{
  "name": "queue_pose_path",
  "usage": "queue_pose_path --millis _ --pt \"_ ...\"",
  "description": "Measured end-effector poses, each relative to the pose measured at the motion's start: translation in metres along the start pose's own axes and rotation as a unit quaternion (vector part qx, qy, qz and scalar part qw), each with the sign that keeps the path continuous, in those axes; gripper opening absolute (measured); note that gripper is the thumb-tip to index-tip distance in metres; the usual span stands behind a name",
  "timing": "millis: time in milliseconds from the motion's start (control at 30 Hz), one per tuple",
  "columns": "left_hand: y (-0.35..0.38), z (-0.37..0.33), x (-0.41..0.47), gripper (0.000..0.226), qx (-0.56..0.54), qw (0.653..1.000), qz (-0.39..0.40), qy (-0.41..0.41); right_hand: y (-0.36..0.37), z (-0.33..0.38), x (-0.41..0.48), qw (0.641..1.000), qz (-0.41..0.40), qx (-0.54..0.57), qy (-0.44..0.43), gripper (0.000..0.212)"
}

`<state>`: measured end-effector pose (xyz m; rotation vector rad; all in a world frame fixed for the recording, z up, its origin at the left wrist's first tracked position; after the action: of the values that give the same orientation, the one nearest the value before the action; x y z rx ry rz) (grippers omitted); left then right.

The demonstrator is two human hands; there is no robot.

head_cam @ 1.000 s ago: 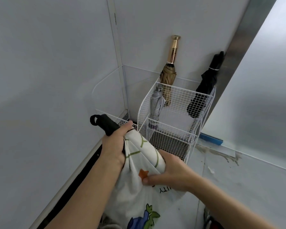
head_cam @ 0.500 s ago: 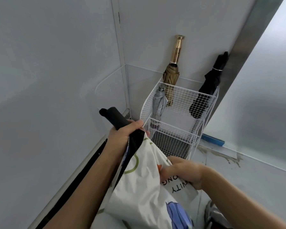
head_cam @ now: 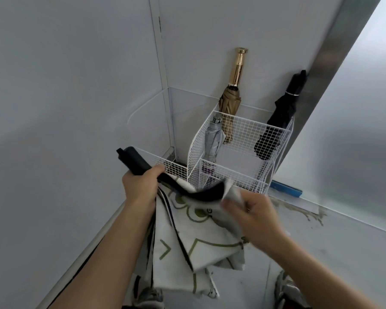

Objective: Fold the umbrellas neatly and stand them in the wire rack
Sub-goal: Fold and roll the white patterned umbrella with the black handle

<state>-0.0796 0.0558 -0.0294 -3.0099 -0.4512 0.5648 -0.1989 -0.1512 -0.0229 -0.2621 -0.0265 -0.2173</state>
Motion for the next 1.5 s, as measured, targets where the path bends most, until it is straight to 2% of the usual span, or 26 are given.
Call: queue_pose_path --millis 67,167,267,400,467,533,633,700,733,800,867,900,933,967,1000,1067,1167,1267,1333,1400,1500 --pt "0.005 0.002 -0.001 0.021 0.022 0.999 0.04 0.006 -0.02 -0.007 0.01 0.987 -0.107 0.092 0.073 0.034" --pt "0.014 0.002 -0.007 0.023 0.057 0.992 0.107 0.023 -0.035 -0.013 0.017 0.967 -0.159 0.157 0.12 0.045" --pt "0.02 -0.001 -0.013 0.026 0.027 0.985 0.169 0.019 -0.036 -0.016 0.019 0.973 -0.179 0.106 0.099 0.053" --pt "0.028 -0.007 -0.026 0.031 -0.06 0.942 0.331 -0.012 -0.045 -0.019 0.03 0.979 -0.193 -0.002 0.066 0.05" --pt "0.029 -0.007 -0.032 0.031 -0.083 0.926 0.367 -0.033 -0.048 -0.026 0.035 0.978 -0.191 -0.031 0.076 0.041" --pt "0.027 -0.007 -0.033 0.031 -0.094 0.926 0.362 -0.043 -0.047 -0.037 0.038 0.976 -0.183 -0.079 0.089 0.03" --pt "0.02 -0.009 -0.027 0.021 -0.086 0.946 0.304 -0.065 -0.047 -0.036 0.035 0.973 -0.187 -0.116 0.066 0.021" --pt "0.014 -0.006 -0.015 0.021 -0.073 0.96 0.26 -0.07 -0.046 -0.025 0.028 0.984 -0.174 -0.023 0.029 0.035" --pt "0.01 -0.004 -0.007 0.018 -0.066 0.966 0.24 -0.066 -0.041 -0.02 0.027 0.989 -0.131 0.055 0.031 0.048" --pt "0.004 0.0 0.005 0.015 -0.057 0.976 0.2 -0.058 -0.022 -0.013 0.023 0.977 -0.016 0.184 0.111 0.062" --pt "0.001 0.003 0.012 0.015 -0.054 0.983 0.166 -0.057 -0.008 -0.01 0.015 0.962 0.054 0.196 0.185 0.045" --pt "0.0 0.004 0.013 0.018 -0.055 0.985 0.153 -0.06 -0.005 -0.008 0.012 0.971 0.088 0.156 0.158 0.027" --pt "-0.001 0.005 0.014 0.021 -0.058 0.986 0.141 -0.061 -0.003 -0.007 0.008 0.982 0.113 0.106 0.106 0.017" --pt "0.0 0.004 0.013 0.022 -0.062 0.988 0.129 -0.063 -0.001 -0.006 0.004 0.99 0.11 0.066 0.063 0.021" --pt "0.0 0.004 0.011 0.02 -0.06 0.989 0.12 -0.059 -0.003 -0.008 0.003 0.995 0.074 0.041 0.048 0.019" --pt "0.003 0.003 0.006 0.016 -0.04 0.99 0.127 -0.043 -0.015 -0.012 0.007 0.996 -0.043 0.054 0.051 0.023" --pt "0.016 -0.001 -0.015 0.026 -0.013 0.975 0.219 -0.018 -0.027 -0.013 0.016 0.985 -0.133 0.086 0.063 0.036" --pt "0.026 -0.008 -0.033 0.026 -0.043 0.957 0.286 -0.011 -0.028 -0.019 0.022 0.985 -0.139 0.067 0.08 0.042" --pt "0.03 -0.013 -0.04 0.024 -0.08 0.947 0.31 -0.008 -0.028 -0.027 0.025 0.987 -0.136 -0.01 0.079 0.043" --pt "0.031 -0.014 -0.043 0.022 -0.112 0.941 0.32 -0.015 -0.03 -0.028 0.029 0.987 -0.13 -0.076 0.063 0.046" --pt "0.026 -0.012 -0.041 0.021 -0.118 0.945 0.303 -0.03 -0.032 -0.032 0.033 0.989 -0.104 -0.053 0.092 0.05"
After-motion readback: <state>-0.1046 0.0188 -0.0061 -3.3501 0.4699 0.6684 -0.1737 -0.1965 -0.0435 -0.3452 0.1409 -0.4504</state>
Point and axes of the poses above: each hand's wrist, its own x-axis towards the middle knuckle, its own y-axis out of the palm, z = x × y, the point moved 4 cm from there along x, towards the middle knuckle, and after that the axes turned 9 degrees about x, right-handed, at the moved point
